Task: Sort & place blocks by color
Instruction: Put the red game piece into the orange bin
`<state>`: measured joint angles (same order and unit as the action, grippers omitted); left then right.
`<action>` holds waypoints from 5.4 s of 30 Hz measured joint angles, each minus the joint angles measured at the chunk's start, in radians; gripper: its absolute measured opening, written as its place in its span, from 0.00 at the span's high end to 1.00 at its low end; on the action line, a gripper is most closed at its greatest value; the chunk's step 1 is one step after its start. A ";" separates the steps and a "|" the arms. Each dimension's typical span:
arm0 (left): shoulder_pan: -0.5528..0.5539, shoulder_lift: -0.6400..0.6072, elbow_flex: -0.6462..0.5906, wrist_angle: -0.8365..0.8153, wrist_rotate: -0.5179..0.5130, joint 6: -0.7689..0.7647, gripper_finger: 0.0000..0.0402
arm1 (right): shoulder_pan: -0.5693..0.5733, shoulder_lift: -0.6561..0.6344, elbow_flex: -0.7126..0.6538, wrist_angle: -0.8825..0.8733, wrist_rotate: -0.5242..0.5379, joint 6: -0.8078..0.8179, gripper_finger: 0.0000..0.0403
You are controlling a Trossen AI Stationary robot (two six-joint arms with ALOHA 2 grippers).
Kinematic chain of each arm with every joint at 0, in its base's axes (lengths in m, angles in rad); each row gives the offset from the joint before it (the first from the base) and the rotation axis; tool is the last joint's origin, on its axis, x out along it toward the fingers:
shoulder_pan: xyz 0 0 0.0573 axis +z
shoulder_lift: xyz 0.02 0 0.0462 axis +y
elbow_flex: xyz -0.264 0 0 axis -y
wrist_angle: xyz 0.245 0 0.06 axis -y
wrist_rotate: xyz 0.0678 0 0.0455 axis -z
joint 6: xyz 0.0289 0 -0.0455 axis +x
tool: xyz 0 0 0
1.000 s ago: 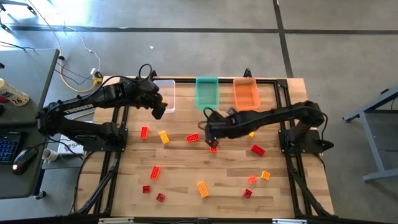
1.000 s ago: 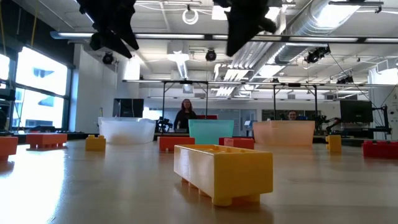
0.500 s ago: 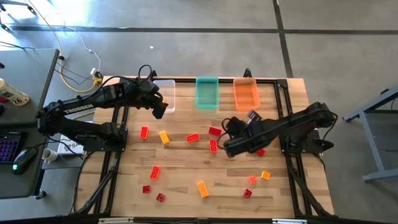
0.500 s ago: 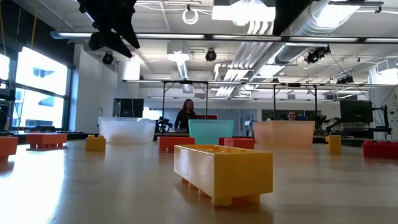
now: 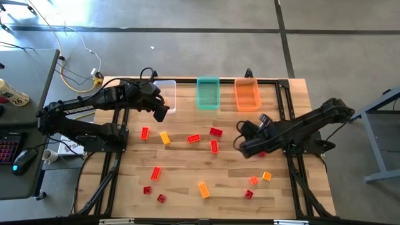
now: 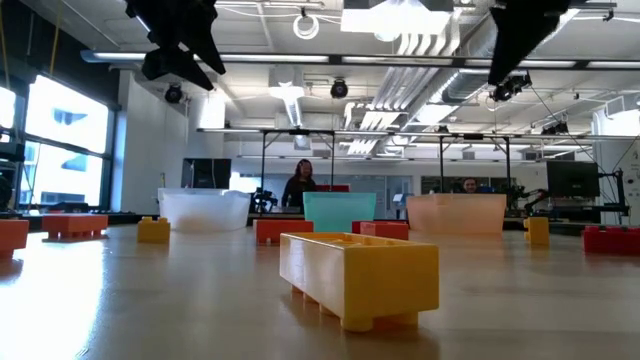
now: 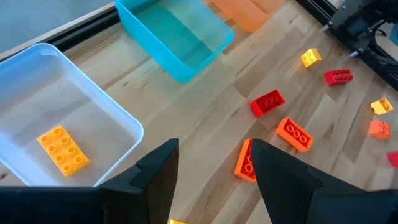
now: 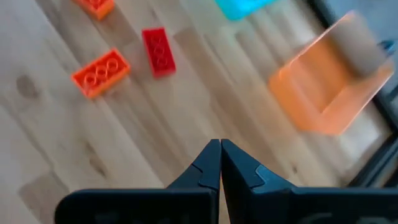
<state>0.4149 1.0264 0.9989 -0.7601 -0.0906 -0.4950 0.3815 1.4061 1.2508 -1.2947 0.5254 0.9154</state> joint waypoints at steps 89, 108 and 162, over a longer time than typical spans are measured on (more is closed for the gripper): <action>0.001 0.000 0.000 0.002 -0.025 0.001 0.53 | -0.173 0.046 -0.584 0.466 -0.654 -0.003 0.72; 0.001 0.000 0.000 0.011 -0.026 0.173 0.53 | -0.185 -0.122 -0.467 0.534 -0.521 0.263 0.72; 0.001 0.001 0.000 0.070 -0.025 0.236 0.53 | -1.077 0.095 -0.298 0.708 -0.387 -0.619 0.72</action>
<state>0.4160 1.0271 0.9985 -0.6903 -0.1158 -0.2585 -0.6960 1.5006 0.9524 -0.5865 0.1388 0.2968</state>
